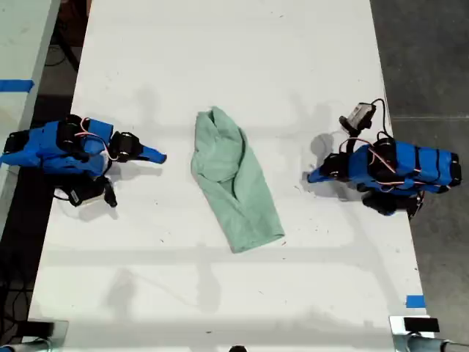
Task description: Fold t shirt
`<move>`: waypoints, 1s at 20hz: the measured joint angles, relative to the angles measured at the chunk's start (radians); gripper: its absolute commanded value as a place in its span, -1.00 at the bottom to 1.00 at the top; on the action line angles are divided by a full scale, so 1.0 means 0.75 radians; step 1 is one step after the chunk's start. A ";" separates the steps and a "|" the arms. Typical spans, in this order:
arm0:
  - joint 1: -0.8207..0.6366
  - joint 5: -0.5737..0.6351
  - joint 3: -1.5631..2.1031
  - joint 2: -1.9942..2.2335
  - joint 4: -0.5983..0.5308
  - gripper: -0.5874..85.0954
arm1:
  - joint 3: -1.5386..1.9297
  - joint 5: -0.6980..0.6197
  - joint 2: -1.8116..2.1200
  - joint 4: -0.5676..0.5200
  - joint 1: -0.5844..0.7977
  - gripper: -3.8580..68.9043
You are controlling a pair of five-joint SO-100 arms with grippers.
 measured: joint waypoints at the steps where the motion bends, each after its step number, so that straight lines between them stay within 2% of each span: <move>1: 0.000 0.000 0.000 0.000 0.000 -0.99 | 0.000 0.000 0.000 -0.031 -0.018 -0.85; 3: 0.000 0.000 0.000 0.000 0.000 -0.99 | 0.000 -0.002 0.000 -0.129 -0.041 -0.85; 5: 0.000 -0.020 0.000 0.000 0.000 -0.99 | 0.000 -0.016 0.000 -0.137 -0.027 -0.85; 8: 0.010 -0.192 -0.029 0.000 0.000 -0.99 | -0.039 -0.047 -0.035 -0.137 -0.047 -0.85; 10: 0.096 -0.321 -0.065 -0.029 -0.018 -0.99 | -0.178 -0.047 -0.243 -0.104 -0.082 -0.85; 12: 0.168 -0.450 -0.149 -0.184 -0.074 -0.93 | -0.409 -0.027 -0.577 -0.096 -0.147 -0.66; 15: 0.360 -0.595 -0.417 -0.722 -0.272 -0.75 | -0.744 0.045 -1.088 -0.129 -0.295 -0.34; 17: 0.464 -0.677 -0.689 -1.188 -0.366 -0.65 | -0.857 0.088 -1.260 -0.188 -0.368 -0.31; 19: 0.542 -0.710 -1.078 -1.732 -0.333 -0.56 | -0.978 0.112 -1.428 -0.211 -0.423 -0.31; 20: 0.577 -0.714 -1.321 -2.021 -0.260 -0.52 | -1.053 0.119 -1.528 -0.211 -0.448 -0.31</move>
